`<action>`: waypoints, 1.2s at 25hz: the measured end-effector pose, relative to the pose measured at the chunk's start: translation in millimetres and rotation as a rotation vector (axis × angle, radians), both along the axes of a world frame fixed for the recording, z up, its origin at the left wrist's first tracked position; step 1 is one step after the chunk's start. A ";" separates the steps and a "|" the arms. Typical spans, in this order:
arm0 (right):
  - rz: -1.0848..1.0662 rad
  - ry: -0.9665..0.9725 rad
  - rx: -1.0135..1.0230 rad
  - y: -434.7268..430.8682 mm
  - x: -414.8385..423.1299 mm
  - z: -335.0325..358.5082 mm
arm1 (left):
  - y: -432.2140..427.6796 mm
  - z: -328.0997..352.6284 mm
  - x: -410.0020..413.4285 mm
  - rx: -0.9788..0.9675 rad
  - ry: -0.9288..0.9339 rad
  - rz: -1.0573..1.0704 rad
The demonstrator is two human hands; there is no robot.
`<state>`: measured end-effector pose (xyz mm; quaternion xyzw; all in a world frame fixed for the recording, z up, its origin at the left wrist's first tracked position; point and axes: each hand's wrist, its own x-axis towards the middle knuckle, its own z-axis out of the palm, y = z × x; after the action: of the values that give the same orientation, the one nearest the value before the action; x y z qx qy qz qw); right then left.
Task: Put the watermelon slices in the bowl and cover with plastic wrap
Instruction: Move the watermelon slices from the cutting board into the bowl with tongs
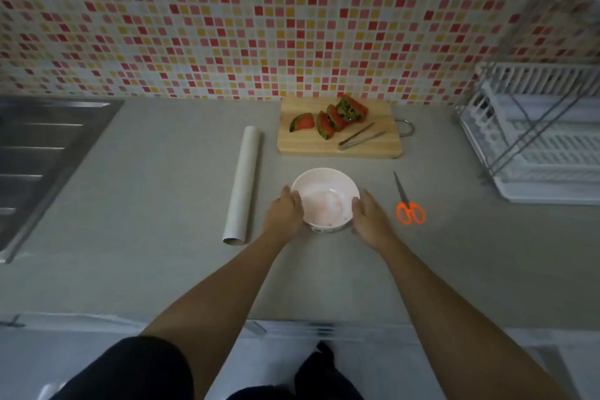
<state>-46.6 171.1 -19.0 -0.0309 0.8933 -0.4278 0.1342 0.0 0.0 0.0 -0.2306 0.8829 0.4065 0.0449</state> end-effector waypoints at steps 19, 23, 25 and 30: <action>-0.141 -0.081 -0.196 3.4 -45.7 -16.4 | -0.1 -21.7 -43.8 -0.008 0.224 -0.006; -0.182 -0.079 -0.197 4.3 -75.3 -12.0 | 0.1 -19.4 -79.5 0.055 0.203 -0.021; -0.167 -0.084 -0.180 3.9 -85.0 -13.2 | -2.8 -22.1 -90.0 0.094 0.164 -0.007; -0.152 -0.083 -0.154 6.4 -90.9 -21.3 | -13.0 -13.8 -103.3 -0.030 0.029 -0.036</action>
<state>-137.5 177.5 -40.3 0.0446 0.8514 -0.5048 0.1353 -103.3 -13.0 -13.8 -0.2093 0.8935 0.3957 0.0361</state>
